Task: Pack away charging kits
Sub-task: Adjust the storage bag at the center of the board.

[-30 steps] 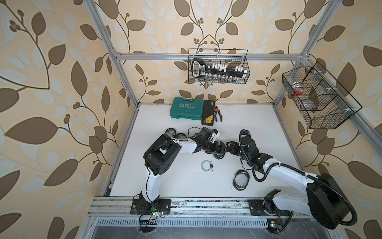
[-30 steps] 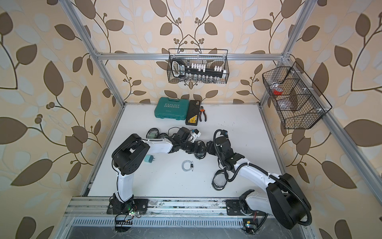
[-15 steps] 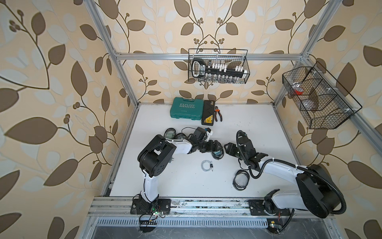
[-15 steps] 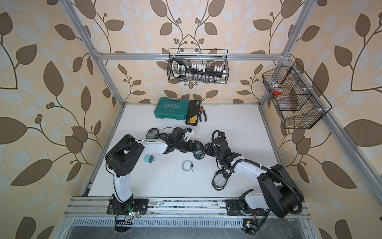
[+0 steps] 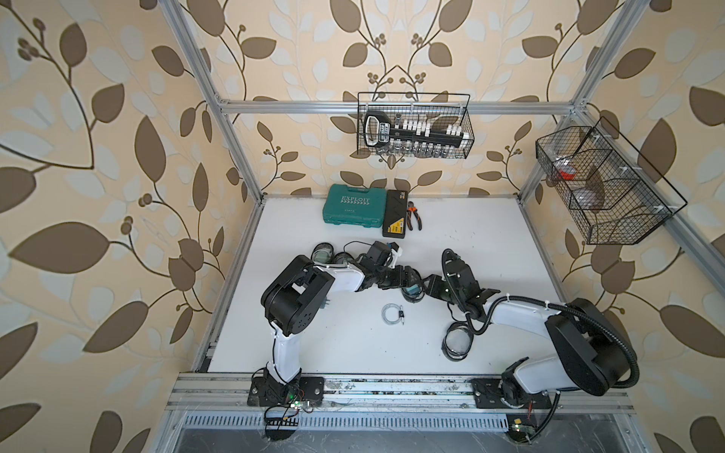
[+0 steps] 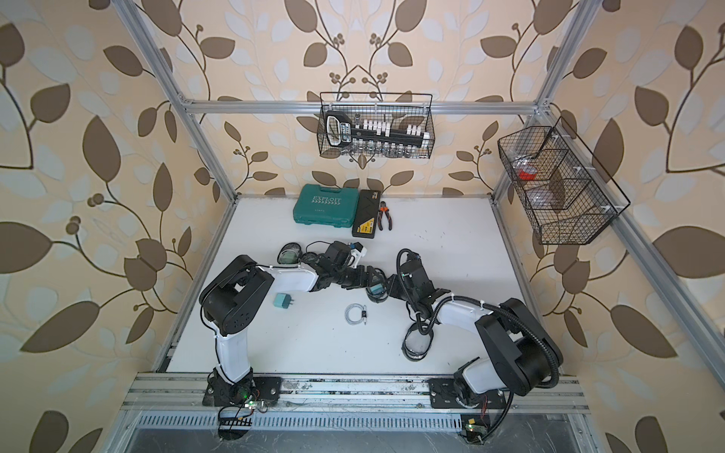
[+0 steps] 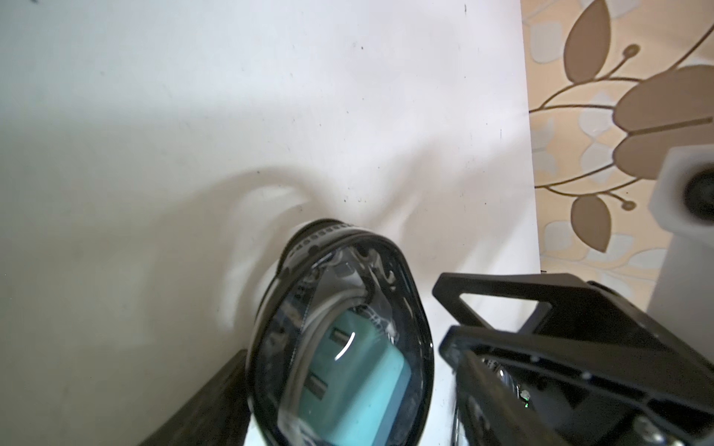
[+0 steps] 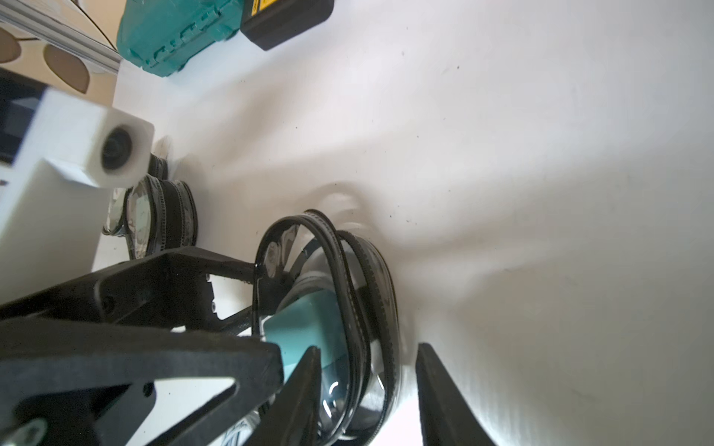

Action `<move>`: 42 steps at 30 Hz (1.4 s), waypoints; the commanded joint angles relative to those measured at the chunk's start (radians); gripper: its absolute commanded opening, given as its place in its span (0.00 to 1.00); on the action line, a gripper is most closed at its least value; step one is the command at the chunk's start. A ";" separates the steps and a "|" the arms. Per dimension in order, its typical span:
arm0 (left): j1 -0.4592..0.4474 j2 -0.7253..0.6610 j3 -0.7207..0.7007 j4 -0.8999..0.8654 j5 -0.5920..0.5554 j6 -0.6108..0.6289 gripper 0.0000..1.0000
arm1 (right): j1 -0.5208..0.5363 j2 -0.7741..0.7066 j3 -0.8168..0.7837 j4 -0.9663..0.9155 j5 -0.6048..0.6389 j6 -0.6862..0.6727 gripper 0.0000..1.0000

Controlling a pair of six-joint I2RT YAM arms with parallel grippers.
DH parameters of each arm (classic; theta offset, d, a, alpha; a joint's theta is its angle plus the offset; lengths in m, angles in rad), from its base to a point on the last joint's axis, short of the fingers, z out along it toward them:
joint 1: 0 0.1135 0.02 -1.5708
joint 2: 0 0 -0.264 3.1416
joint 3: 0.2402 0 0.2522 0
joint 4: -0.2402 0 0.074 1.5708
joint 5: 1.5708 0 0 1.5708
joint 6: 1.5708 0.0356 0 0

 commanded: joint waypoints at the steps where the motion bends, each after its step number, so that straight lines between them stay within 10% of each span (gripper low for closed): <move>1: 0.012 -0.001 -0.014 -0.027 -0.002 -0.011 0.80 | 0.019 0.036 0.049 0.018 -0.017 0.003 0.36; 13: 0.013 -0.001 -0.017 -0.019 0.012 -0.014 0.77 | 0.056 0.094 0.127 -0.041 0.022 -0.005 0.00; 42: 0.014 -0.029 -0.083 0.053 -0.010 -0.073 0.77 | 0.091 -0.013 0.046 -0.242 0.233 0.196 0.00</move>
